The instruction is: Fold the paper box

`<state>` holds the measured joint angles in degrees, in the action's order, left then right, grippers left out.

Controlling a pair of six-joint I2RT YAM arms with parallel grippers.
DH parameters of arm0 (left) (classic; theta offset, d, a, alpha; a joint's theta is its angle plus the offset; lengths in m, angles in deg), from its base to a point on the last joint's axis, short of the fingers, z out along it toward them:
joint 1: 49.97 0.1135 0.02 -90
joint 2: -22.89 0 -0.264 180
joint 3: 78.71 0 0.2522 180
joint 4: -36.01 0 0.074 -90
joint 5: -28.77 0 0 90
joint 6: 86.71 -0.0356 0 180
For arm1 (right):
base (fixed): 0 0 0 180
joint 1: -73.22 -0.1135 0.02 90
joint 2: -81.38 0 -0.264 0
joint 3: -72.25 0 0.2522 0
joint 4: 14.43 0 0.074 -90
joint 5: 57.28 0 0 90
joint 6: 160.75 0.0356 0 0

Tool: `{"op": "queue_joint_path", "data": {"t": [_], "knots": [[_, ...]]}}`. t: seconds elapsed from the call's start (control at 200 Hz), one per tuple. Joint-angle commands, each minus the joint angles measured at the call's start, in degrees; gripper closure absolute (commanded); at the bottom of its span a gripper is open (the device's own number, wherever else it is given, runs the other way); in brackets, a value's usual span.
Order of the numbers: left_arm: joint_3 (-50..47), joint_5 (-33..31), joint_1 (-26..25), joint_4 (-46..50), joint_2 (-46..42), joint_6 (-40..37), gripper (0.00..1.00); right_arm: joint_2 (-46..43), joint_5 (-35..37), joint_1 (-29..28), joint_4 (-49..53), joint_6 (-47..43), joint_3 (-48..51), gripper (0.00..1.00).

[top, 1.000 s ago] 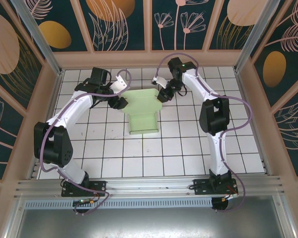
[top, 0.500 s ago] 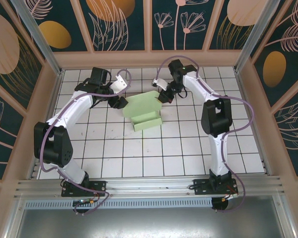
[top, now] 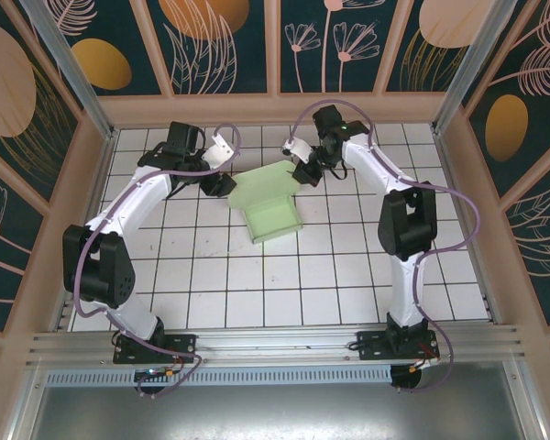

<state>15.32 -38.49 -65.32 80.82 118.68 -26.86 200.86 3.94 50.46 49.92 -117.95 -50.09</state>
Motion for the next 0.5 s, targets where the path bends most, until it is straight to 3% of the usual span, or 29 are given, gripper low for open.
{"op": "queue_joint_path", "data": {"t": [0.0,0.33,0.495], "knots": [[1.6,1.4,0.4,-1.1,1.3,1.2,0.40,-2.5,0.9,-0.4,-1.3,1.5,1.3,1.00],[5.9,-0.3,0.3,2.4,6.9,0.7,0.50,-2.6,1.0,-0.4,-1.4,1.9,1.7,1.00],[7.5,3.2,0.3,5.6,9.2,-0.5,0.53,-2.4,1.1,-0.4,-1.0,2.0,1.3,1.00]]}}
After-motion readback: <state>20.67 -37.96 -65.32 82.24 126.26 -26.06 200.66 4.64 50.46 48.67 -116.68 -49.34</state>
